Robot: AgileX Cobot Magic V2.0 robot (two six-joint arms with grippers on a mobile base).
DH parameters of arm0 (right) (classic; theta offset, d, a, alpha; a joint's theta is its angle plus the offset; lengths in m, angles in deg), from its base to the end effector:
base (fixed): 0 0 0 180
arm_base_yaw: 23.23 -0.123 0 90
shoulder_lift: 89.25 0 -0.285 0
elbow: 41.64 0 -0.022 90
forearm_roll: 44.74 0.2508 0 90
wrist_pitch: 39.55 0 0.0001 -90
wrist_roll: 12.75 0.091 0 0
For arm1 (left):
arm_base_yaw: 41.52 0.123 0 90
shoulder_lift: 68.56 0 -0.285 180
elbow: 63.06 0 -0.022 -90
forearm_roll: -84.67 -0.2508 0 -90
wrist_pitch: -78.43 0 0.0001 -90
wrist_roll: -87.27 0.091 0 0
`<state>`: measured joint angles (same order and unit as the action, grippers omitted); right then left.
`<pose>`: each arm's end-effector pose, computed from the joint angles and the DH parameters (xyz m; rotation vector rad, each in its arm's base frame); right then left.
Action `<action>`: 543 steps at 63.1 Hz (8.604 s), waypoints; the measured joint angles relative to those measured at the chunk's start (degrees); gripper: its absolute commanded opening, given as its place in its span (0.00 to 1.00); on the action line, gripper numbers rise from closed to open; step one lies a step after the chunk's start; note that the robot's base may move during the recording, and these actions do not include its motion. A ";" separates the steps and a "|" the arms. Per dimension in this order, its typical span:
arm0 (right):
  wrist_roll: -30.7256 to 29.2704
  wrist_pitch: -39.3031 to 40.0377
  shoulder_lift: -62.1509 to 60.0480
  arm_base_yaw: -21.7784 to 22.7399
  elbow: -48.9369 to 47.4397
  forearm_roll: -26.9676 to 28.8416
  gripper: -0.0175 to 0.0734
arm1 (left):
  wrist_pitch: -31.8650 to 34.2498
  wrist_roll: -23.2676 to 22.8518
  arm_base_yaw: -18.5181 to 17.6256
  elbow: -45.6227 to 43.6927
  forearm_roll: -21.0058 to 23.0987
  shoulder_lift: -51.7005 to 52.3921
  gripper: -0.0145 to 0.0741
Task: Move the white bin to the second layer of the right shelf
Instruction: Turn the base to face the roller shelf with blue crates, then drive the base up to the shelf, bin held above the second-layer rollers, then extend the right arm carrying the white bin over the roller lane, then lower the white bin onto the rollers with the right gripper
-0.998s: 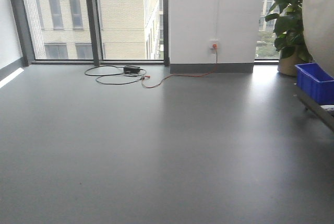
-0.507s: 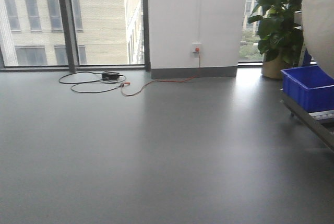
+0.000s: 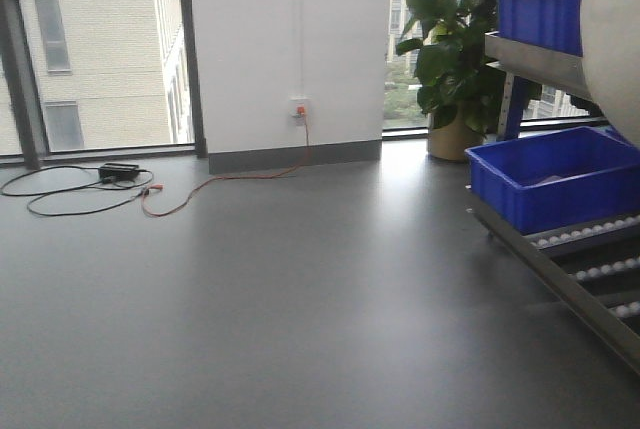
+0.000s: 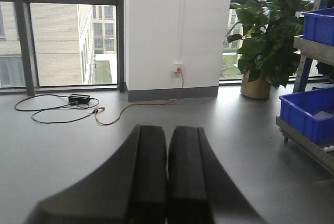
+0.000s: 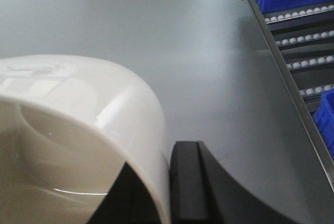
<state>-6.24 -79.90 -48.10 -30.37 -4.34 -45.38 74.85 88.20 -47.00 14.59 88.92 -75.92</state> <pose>0.1057 0.0126 0.3384 -0.0158 2.0761 0.1333 0.0560 -0.0058 0.2054 0.0329 1.5470 -0.1251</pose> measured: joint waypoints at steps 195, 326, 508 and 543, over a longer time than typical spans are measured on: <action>0.00 -0.13 0.10 0.00 0.00 0.00 0.25 | -0.11 0.00 0.00 0.00 0.00 0.00 0.26; 0.00 -0.17 0.21 0.00 0.00 0.00 0.25 | -0.11 0.00 0.00 0.00 0.00 0.00 0.26; 0.00 8.98 48.34 -3.69 -15.26 2.60 0.25 | -0.11 0.00 0.00 0.00 0.00 0.00 0.26; 0.06 9.43 53.49 -6.03 -15.59 2.50 0.25 | -0.11 0.00 0.00 0.00 0.00 0.00 0.26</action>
<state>-6.18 -70.47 5.39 -36.40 -19.93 -42.88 74.74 88.20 -47.00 14.59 88.92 -75.92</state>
